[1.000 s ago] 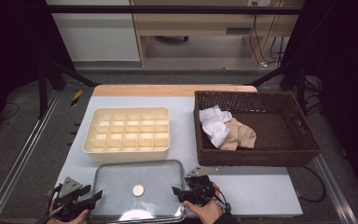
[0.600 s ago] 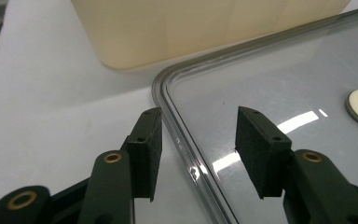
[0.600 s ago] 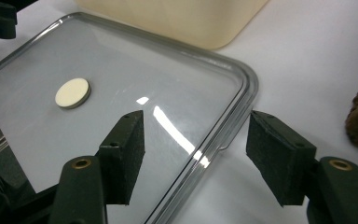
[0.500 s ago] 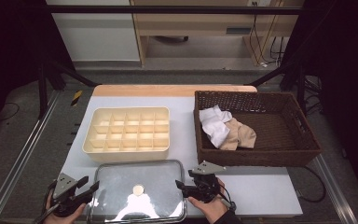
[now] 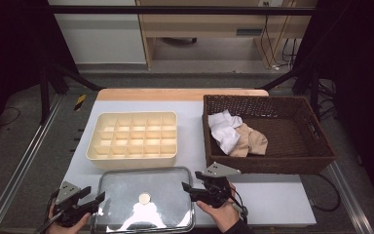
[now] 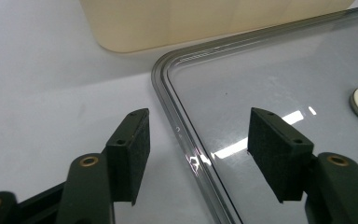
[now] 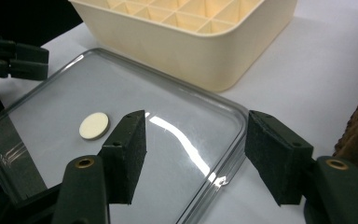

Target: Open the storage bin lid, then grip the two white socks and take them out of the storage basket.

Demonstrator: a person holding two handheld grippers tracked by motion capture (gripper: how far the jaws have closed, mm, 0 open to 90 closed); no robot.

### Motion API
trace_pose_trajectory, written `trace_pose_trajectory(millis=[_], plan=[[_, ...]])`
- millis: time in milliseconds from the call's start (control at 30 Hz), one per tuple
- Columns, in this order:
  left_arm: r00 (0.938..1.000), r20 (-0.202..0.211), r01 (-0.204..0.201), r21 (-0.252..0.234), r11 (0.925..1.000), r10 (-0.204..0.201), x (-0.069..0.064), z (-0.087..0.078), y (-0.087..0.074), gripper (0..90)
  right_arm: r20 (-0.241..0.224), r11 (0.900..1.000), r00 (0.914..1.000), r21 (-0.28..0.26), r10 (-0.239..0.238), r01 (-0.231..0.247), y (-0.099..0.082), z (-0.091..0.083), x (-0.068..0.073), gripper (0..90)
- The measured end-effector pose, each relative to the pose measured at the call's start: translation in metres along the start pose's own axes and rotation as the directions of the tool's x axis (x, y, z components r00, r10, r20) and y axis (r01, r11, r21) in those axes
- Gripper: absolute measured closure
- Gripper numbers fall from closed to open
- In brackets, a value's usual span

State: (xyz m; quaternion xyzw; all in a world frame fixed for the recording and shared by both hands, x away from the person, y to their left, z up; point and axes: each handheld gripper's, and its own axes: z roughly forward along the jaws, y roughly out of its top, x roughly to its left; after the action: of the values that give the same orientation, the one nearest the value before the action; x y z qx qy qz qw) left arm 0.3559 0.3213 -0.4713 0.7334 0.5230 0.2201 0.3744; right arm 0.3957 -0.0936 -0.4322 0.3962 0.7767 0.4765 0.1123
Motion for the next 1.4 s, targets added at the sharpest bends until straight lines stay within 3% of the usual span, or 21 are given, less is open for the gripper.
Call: trace_pose_trajectory(millis=[233,500,633,800,967,1400], plan=[[0.9999,-0.002,0.010,0.000,0.9999,-0.010,0.003,0.001,-0.002,33.9,0.015,0.9990,0.9999,-0.045,-0.008,0.009,0.015,-0.011,-0.003,38.2],[0.9999,-0.010,0.011,0.003,0.9999,-0.011,0.004,0.000,-0.002,32.0,0.049,0.9937,0.9986,-0.112,0.019,-0.013,0.037,-0.027,-0.020,36.9],[0.9999,-0.005,0.016,0.005,0.9999,-0.016,0.005,0.000,-0.003,31.7,0.088,0.9881,0.9954,-0.152,0.039,-0.025,0.049,-0.039,-0.033,36.8],[0.9999,-0.006,0.014,0.004,0.9999,-0.014,0.005,0.001,-0.003,31.6,0.140,0.9836,0.9887,-0.178,0.053,-0.028,0.062,-0.050,-0.047,35.4],[0.9999,-0.005,0.013,0.007,0.9999,-0.013,0.005,0.001,-0.003,31.5,0.209,0.9836,0.9777,-0.180,0.025,0.014,0.075,-0.057,-0.061,33.4],[0.9997,-0.008,0.025,0.009,0.9997,-0.025,0.006,0.002,-0.003,31.5,0.296,0.9877,0.9542,-0.156,0.042,0.005,0.120,-0.048,-0.099,27.8]])
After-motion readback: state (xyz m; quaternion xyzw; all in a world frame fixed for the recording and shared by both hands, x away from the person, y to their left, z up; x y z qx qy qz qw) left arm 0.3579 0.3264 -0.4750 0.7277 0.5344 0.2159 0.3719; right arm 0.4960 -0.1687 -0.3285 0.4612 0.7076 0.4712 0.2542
